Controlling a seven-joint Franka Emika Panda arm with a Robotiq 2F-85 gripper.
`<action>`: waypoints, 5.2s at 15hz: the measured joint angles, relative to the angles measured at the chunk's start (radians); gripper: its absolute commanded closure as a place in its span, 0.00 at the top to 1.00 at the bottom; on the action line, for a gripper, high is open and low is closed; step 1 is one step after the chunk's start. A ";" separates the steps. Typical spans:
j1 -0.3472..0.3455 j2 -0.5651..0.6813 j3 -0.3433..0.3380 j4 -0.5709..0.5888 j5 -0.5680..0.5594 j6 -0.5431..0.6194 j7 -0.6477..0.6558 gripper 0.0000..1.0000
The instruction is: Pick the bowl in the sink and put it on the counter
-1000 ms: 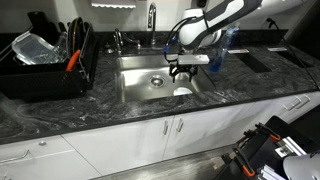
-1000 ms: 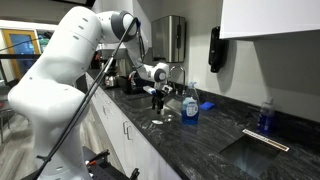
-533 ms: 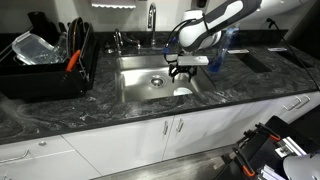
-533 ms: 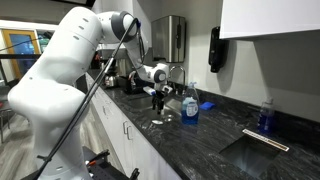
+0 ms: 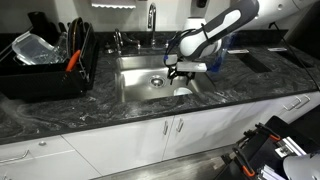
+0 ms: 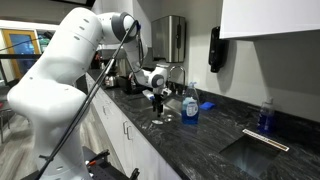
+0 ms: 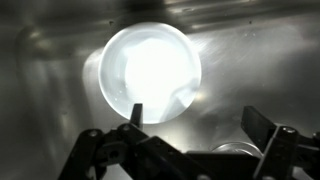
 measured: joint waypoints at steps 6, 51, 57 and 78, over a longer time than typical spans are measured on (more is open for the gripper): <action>0.004 0.056 0.004 -0.008 0.065 0.109 0.008 1.00; 0.118 -0.047 -0.102 0.140 -0.236 -0.227 0.345 0.02; 0.096 -0.159 -0.116 0.030 -0.325 -0.267 0.371 0.09; -0.001 -0.218 -0.117 -0.112 -0.444 -0.227 0.281 0.02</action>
